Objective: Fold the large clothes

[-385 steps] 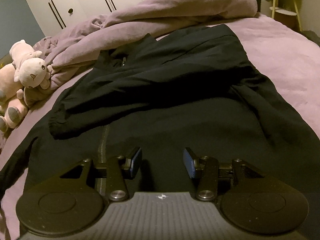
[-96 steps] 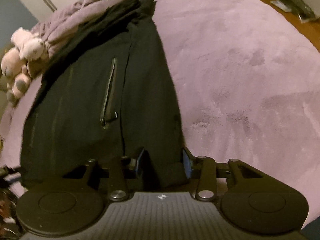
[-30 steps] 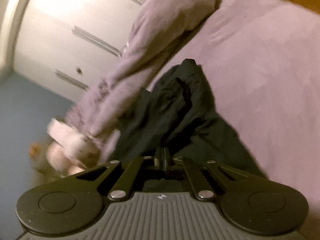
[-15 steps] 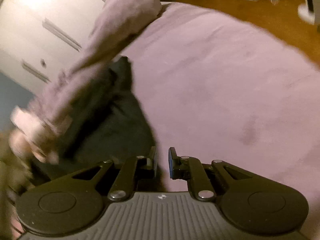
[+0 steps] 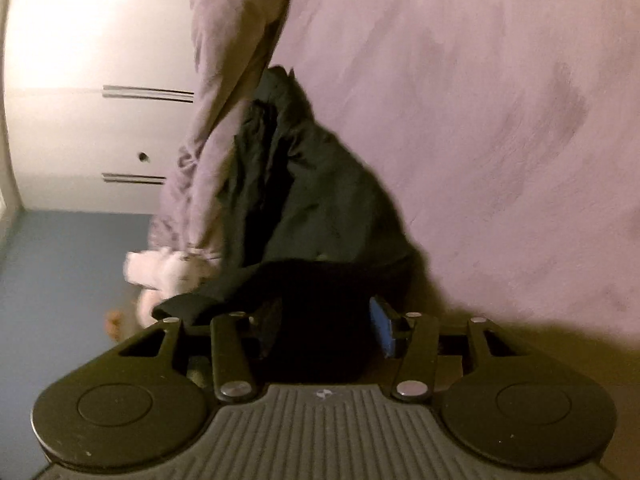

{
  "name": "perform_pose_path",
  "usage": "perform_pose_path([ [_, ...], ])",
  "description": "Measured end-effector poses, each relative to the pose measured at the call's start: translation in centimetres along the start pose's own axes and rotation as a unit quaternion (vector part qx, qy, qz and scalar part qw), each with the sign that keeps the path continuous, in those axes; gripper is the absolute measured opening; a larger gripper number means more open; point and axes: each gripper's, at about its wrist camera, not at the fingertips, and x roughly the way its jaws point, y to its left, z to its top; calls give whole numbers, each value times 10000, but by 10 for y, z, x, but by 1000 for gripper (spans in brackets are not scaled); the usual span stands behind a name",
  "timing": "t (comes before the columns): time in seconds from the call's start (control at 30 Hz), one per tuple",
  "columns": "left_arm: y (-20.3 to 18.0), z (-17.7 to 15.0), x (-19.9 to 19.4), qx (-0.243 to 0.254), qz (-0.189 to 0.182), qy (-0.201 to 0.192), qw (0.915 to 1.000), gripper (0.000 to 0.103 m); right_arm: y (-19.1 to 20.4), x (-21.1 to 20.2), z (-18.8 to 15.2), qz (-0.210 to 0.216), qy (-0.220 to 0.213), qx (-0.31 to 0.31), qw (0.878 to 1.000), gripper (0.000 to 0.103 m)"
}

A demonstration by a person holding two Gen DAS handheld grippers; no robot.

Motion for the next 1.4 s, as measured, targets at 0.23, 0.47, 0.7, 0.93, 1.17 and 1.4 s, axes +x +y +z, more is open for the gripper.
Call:
perform_pose_path([
  [0.23,1,1,3,13,23,16,10000,24,-19,16,3,385,-38,1217,9918,52],
  [0.47,-3,2,4,151,35,37,9999,24,-12,-6,5,101,-435,1039,9936,53],
  [0.7,-5,0,8,183,77,4,9998,24,-15,20,6,292,86,1365,9902,53],
  [0.93,-15,17,16,311,252,-120,9991,24,38,66,21,517,-111,361,9979,10],
  [1.17,-7,53,42,-130,441,-604,9971,26,102,127,104,233,-925,-308,9950,10],
  [1.4,-28,59,50,1079,954,-618,9876,33,140,155,113,-1229,-1875,-2018,9534,25],
])
